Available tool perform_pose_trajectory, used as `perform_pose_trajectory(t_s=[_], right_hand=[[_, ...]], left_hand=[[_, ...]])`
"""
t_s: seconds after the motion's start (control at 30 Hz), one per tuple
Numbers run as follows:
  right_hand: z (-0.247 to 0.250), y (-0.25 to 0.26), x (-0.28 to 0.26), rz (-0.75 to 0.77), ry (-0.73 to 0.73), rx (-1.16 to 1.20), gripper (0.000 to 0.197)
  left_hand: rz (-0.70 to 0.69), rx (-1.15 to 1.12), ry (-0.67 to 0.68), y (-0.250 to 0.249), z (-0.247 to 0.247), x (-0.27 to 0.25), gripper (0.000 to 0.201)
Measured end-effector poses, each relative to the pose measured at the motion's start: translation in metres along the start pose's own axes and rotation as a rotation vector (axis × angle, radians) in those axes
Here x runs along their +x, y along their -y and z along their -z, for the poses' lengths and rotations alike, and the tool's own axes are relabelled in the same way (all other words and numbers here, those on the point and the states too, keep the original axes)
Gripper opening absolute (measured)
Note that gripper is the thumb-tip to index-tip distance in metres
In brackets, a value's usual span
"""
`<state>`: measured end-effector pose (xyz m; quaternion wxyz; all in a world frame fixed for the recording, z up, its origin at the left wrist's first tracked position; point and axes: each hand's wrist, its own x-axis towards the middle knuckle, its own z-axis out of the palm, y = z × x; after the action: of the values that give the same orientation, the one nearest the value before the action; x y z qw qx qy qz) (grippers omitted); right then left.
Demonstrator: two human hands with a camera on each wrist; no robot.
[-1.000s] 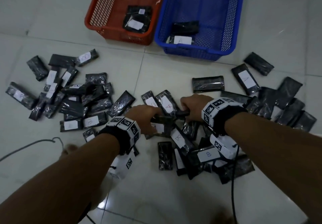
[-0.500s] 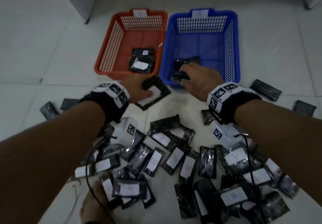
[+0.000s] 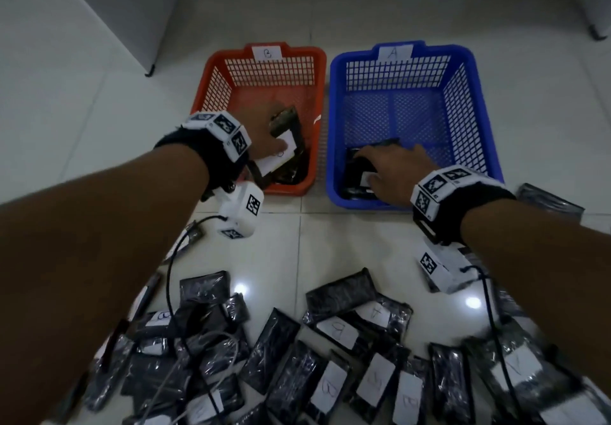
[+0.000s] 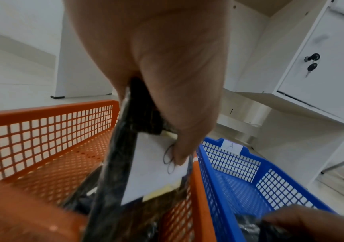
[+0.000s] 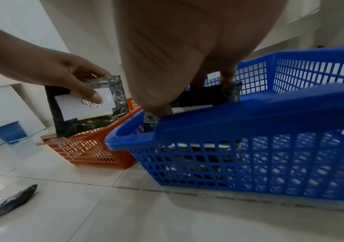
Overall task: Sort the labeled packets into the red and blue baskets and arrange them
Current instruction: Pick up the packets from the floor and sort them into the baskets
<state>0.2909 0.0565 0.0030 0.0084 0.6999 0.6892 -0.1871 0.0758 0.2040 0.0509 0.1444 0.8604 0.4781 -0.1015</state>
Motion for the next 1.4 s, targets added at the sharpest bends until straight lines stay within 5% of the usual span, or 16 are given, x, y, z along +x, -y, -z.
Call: perform_pose_trajectory(t_s=[0.2, 0.33, 0.43, 0.57, 0.63, 0.8, 0.93, 1.13, 1.27, 1.4], right_hand=[[-0.015, -0.006, 0.007, -0.036, -0.08, -0.038, 0.054], [-0.018, 0.001, 0.005, -0.045, -0.154, -0.01, 0.053], [-0.018, 0.007, 0.002, 0.007, -0.159, 0.018, 0.048], [-0.026, 0.008, 0.001, 0.074, -0.179, 0.051, 0.044], [-0.032, 0.011, 0.002, 0.098, -0.221, 0.078, 0.042], [-0.042, 0.03, 0.003, 0.159, -0.362, 0.113, 0.042], [-0.036, 0.046, -0.015, 0.171, -0.42, 0.07, 0.04], [-0.041, 0.043, -0.071, 0.237, -0.576, 0.012, 0.026], [-0.069, 0.03, -0.115, 0.229, -0.423, 0.069, 0.018], [-0.094, 0.021, -0.151, 0.1, 0.079, 0.079, 0.033]], left_hand=[[-0.059, -0.061, -0.046, 0.008, 0.016, 0.025, 0.057], [-0.092, 0.073, 0.055, 0.017, -0.002, 0.026, 0.053], [0.016, 0.146, 0.094, 0.034, -0.013, 0.031, 0.057], [0.177, 0.106, 0.138, 0.057, -0.008, 0.031, 0.028], [0.188, 0.108, 0.111, 0.069, -0.01, 0.027, 0.028], [0.087, 0.004, -0.083, 0.076, -0.034, 0.002, 0.069], [-0.055, -0.049, -0.431, 0.033, -0.051, -0.043, 0.042], [-0.217, -0.08, -0.45, -0.04, -0.1, -0.109, 0.03], [-0.282, -0.171, -0.185, -0.075, -0.149, -0.152, 0.04], [-0.19, -0.21, 0.097, -0.093, -0.183, -0.174, 0.054]])
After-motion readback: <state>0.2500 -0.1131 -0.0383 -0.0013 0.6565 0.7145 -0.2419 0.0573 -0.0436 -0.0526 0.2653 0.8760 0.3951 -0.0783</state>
